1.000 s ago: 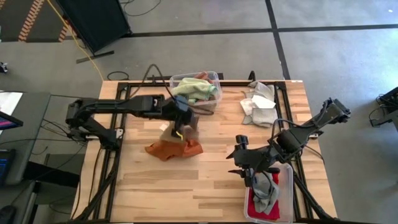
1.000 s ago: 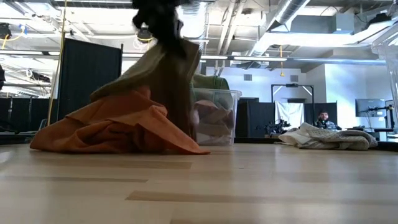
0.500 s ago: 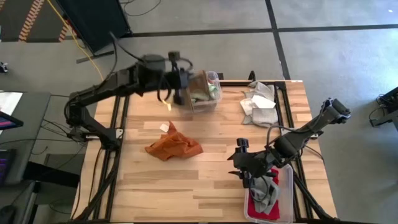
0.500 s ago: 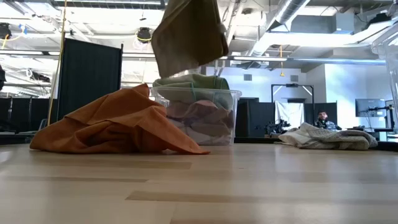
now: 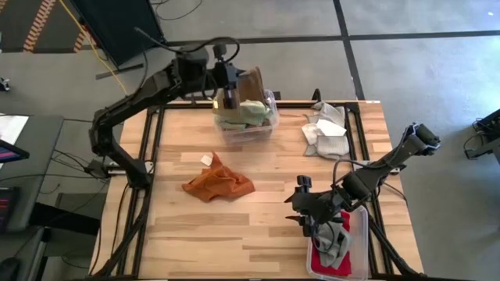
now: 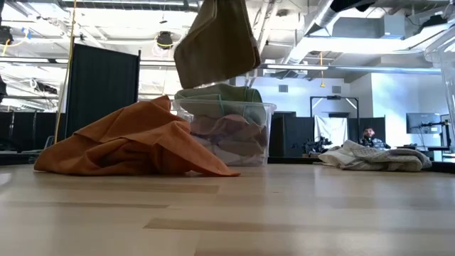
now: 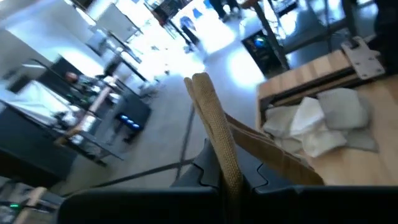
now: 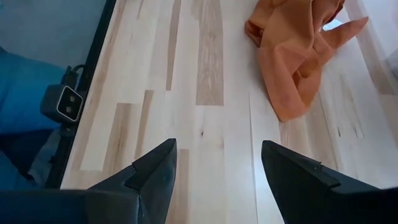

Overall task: Sort towels by color in basket
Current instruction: Put the brown towel into the top transparent bin

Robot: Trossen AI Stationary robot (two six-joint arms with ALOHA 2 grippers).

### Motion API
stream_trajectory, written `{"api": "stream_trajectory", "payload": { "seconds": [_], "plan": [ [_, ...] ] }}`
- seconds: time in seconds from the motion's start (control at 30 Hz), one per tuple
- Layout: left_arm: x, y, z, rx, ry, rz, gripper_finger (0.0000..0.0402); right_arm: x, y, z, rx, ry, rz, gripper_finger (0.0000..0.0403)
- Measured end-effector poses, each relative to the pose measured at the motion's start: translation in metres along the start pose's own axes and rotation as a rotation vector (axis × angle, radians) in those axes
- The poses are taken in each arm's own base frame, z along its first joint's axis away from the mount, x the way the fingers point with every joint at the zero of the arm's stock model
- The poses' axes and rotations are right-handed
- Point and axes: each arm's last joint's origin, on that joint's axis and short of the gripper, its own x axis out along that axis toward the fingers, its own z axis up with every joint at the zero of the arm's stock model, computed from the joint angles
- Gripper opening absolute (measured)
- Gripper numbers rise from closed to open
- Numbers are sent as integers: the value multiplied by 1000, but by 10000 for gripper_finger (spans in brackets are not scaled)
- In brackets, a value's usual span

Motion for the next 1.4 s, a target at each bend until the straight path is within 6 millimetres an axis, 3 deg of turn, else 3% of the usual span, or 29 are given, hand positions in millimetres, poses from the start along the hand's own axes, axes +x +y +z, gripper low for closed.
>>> {"api": "stream_trajectory", "payload": {
  "seconds": [0.5,0.7,1.03,1.4],
  "plan": [
    [66,-18,-41,-25,82,-129,0,0,0,0,7,0,0,263],
    [85,-18,-70,-72,173,-184,0,0,0,0,8,0,0,263],
    [105,-17,-125,-176,360,-300,0,0,0,0,17,1,0,263],
    [123,-34,-161,-255,441,-461,0,0,0,0,18,1,0,263]
  ]
}}
